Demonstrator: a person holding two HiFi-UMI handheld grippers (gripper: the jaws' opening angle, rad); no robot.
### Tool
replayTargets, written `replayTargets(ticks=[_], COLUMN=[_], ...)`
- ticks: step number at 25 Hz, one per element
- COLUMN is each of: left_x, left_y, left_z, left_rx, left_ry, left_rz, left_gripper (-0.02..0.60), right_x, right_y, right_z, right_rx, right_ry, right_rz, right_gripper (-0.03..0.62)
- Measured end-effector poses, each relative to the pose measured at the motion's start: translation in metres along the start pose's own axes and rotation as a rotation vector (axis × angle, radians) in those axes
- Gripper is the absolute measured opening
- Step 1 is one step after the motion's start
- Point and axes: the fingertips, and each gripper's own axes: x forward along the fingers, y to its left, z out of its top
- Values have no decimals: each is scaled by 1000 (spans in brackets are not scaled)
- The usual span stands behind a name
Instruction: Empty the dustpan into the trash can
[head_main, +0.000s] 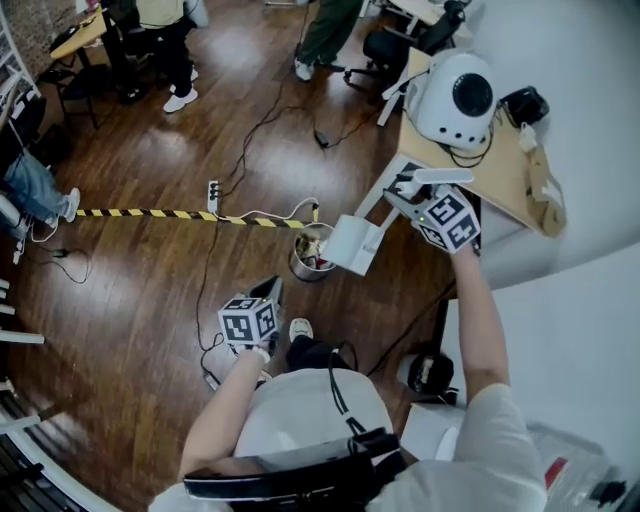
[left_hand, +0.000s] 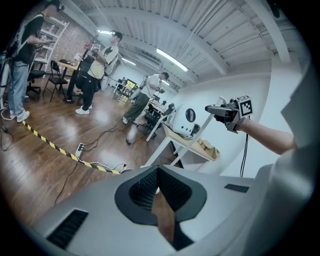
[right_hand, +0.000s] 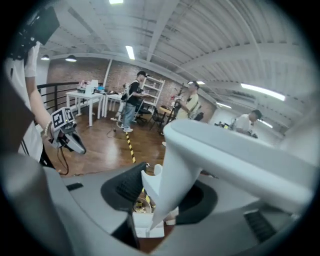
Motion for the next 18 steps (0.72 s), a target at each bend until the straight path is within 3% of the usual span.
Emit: replayTargets(ticks=[9,18], left_x=[0,5], left_y=[-21,-69], left_z=[-15,-53], left_rx=[53,161], left_ry=[47,142], left_rz=[-67,-159], left_gripper=[-3,-3], right_x=[-112,-190], right_y=[-49,-19], right_z=[-39,-102], right_rx=[284,462], right_ry=[20,113], right_rz=[-314,-515], right_gripper=[187,181])
